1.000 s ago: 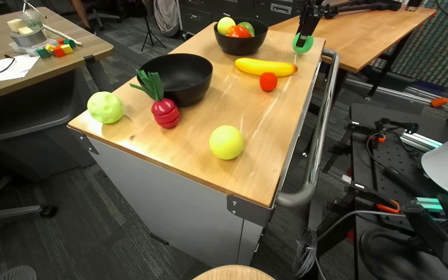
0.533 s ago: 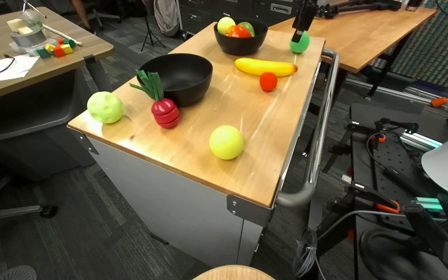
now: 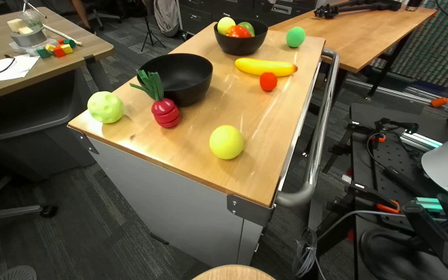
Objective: Take all the contents from the black bowls and place them on the table one at at time starting with the left bowl then right bowl
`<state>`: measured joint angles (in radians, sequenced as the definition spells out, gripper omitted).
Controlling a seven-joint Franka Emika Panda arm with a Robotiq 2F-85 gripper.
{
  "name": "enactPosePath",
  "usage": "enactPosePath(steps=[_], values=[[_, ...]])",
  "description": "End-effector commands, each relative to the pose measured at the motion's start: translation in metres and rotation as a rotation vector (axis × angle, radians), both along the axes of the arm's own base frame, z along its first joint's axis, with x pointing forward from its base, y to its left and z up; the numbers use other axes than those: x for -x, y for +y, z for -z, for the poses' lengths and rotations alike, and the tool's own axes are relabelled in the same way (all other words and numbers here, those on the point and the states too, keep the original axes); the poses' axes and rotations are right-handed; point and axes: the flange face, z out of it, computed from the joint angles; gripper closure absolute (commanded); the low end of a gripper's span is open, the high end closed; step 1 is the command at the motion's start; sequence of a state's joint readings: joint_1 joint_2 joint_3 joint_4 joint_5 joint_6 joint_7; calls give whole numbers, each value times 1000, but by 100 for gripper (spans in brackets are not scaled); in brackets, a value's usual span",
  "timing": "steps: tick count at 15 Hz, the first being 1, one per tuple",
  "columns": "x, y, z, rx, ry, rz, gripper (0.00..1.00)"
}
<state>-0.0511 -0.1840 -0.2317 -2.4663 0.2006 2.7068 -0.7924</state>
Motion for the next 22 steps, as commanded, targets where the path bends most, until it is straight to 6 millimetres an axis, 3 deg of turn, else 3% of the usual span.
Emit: enactPosePath(steps=[1, 7, 12, 19, 22], values=[[-32, 6, 1, 46, -27, -57, 0], [-74, -7, 25, 98, 6, -71, 0], [-96, -21, 46, 106, 37, -49, 1], [-94, -40, 92, 62, 126, 24, 13], [-88, -43, 99, 45, 141, 60, 14]])
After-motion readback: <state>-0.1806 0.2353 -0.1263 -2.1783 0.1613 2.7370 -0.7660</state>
